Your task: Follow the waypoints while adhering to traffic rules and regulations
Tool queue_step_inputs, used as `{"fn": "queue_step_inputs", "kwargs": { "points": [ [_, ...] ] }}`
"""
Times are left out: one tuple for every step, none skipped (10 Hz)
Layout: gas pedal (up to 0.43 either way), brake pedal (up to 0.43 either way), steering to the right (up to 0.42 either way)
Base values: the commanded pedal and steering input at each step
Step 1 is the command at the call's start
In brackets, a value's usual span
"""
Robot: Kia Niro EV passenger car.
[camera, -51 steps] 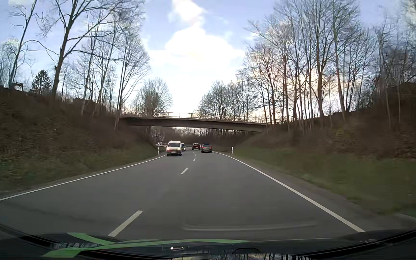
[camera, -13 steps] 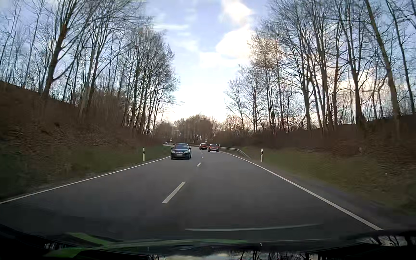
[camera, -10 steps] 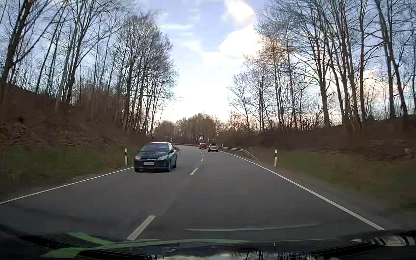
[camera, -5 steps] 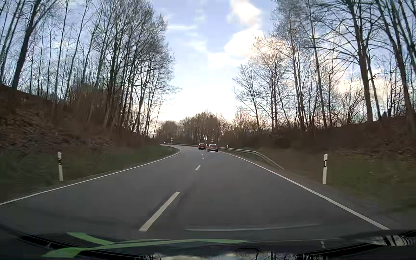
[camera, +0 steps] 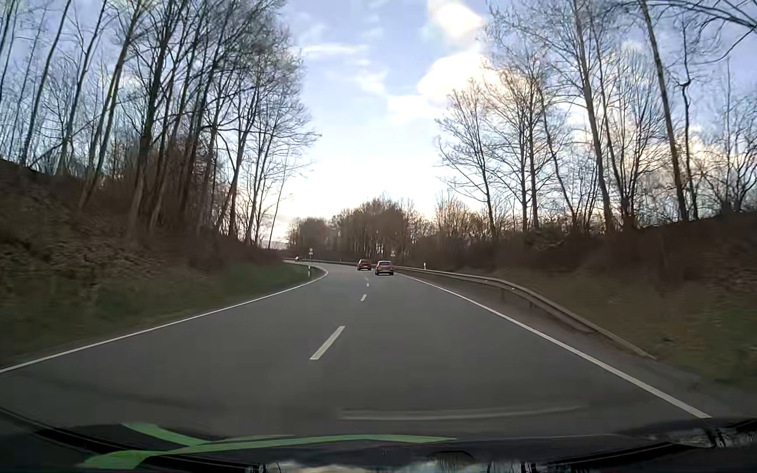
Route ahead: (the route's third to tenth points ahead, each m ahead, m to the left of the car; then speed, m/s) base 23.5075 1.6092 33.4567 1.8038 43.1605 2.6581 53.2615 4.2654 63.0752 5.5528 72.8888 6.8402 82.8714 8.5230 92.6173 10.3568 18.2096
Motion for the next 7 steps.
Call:
{"fn": "queue_step_inputs", "kwargs": {
  "points": [
    [0.138, 0.000, -0.010],
    [0.138, 0.000, -0.009],
    [0.138, 0.000, -0.009],
    [0.138, 0.000, -0.009],
    [0.138, 0.000, -0.009],
    [0.150, 0.000, -0.009],
    [0.150, 0.000, -0.009]
  ]
}}
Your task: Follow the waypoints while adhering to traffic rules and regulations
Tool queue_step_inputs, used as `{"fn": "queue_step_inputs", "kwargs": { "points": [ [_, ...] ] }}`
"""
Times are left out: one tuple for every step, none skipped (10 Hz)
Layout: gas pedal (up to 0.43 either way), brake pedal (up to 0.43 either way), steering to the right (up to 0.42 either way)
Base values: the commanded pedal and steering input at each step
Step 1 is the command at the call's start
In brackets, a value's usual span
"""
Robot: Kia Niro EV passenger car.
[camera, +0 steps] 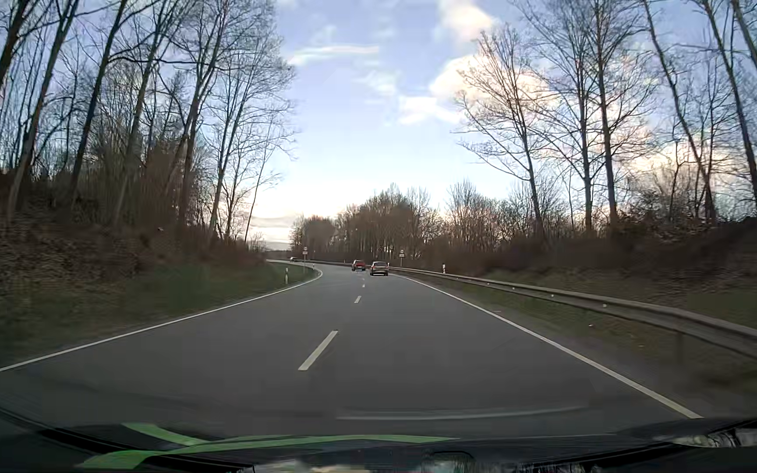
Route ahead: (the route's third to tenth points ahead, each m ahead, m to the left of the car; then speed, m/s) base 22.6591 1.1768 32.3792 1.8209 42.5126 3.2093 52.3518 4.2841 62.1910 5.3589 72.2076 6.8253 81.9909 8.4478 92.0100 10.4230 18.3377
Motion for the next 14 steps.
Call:
{"fn": "queue_step_inputs", "kwargs": {
  "points": [
    [0.150, 0.000, -0.010],
    [0.157, 0.000, -0.010],
    [0.157, 0.000, -0.011],
    [0.157, 0.000, -0.011],
    [0.157, 0.000, -0.012],
    [0.169, 0.000, -0.012],
    [0.169, 0.000, -0.012],
    [0.169, 0.000, -0.012],
    [0.169, 0.000, -0.012],
    [0.169, 0.000, -0.012],
    [0.169, 0.000, -0.012],
    [0.169, 0.000, -0.012],
    [0.169, 0.000, -0.012],
    [0.169, 0.000, -0.012]
  ]
}}
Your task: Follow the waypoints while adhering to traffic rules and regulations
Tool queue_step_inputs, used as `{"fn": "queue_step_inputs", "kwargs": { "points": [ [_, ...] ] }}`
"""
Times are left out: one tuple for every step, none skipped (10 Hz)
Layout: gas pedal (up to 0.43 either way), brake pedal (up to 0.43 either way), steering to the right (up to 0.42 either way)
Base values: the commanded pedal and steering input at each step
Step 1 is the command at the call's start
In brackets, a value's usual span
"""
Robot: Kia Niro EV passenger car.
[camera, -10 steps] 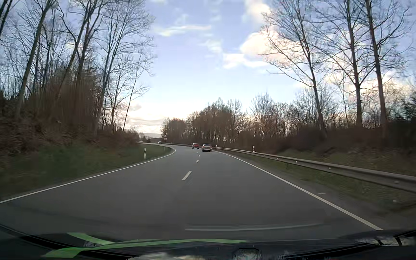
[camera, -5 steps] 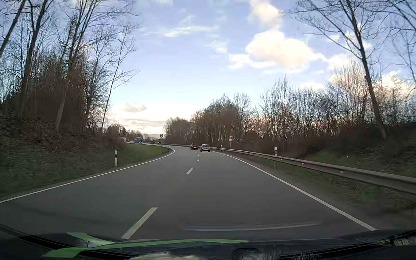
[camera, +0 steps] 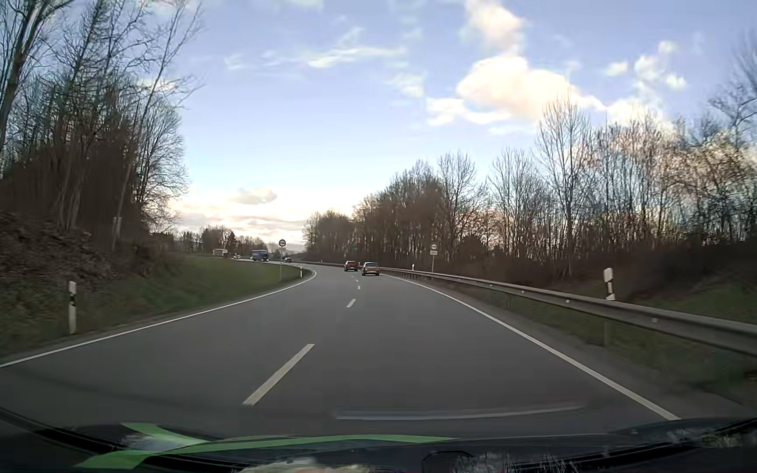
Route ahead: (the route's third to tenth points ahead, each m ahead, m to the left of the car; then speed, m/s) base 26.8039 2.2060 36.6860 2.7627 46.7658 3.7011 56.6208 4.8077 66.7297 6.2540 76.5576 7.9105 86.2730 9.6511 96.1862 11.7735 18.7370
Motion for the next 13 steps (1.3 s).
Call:
{"fn": "queue_step_inputs", "kwargs": {
  "points": [
    [0.169, 0.000, -0.012],
    [0.169, 0.000, -0.012],
    [0.169, 0.000, -0.012],
    [0.169, 0.000, -0.012],
    [0.169, 0.000, -0.012],
    [0.169, 0.000, -0.012],
    [0.169, 0.000, -0.012],
    [0.169, 0.000, -0.012],
    [0.169, 0.000, -0.013],
    [0.169, 0.000, -0.016],
    [0.169, 0.000, -0.021],
    [0.169, 0.000, -0.022],
    [0.169, 0.000, -0.021]
  ]
}}
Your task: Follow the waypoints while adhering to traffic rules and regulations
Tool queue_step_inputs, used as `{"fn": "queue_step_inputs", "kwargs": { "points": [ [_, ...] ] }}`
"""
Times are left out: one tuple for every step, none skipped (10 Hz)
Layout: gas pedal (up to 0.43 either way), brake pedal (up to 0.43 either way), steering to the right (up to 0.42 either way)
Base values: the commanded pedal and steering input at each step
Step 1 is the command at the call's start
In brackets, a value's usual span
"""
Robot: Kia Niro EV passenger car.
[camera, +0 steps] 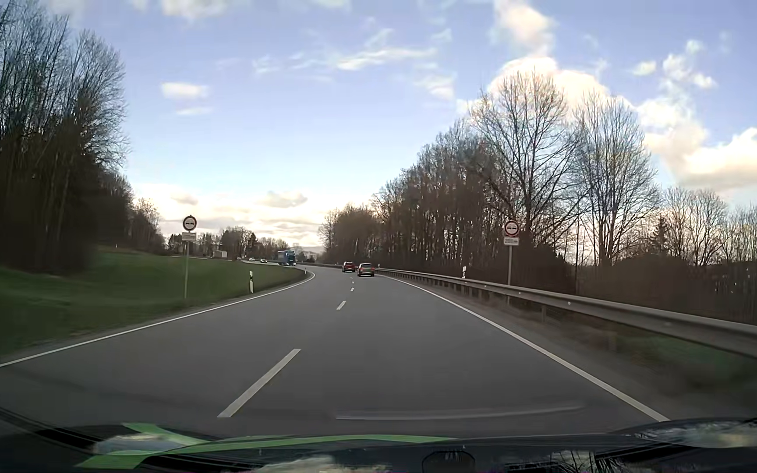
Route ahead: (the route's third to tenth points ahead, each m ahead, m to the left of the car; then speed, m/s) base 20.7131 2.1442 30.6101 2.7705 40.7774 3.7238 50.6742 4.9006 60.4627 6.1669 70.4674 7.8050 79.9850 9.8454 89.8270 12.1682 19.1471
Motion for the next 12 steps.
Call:
{"fn": "queue_step_inputs", "kwargs": {
  "points": [
    [0.169, 0.000, -0.020],
    [0.169, 0.000, -0.019],
    [0.169, 0.000, -0.019],
    [0.169, 0.000, -0.019],
    [0.169, 0.000, -0.019],
    [0.169, 0.000, -0.018],
    [0.169, 0.000, -0.017],
    [0.169, 0.000, -0.016],
    [0.169, 0.000, -0.016],
    [0.169, 0.000, -0.016],
    [0.169, 0.000, -0.016],
    [0.169, 0.000, -0.016]
  ]
}}
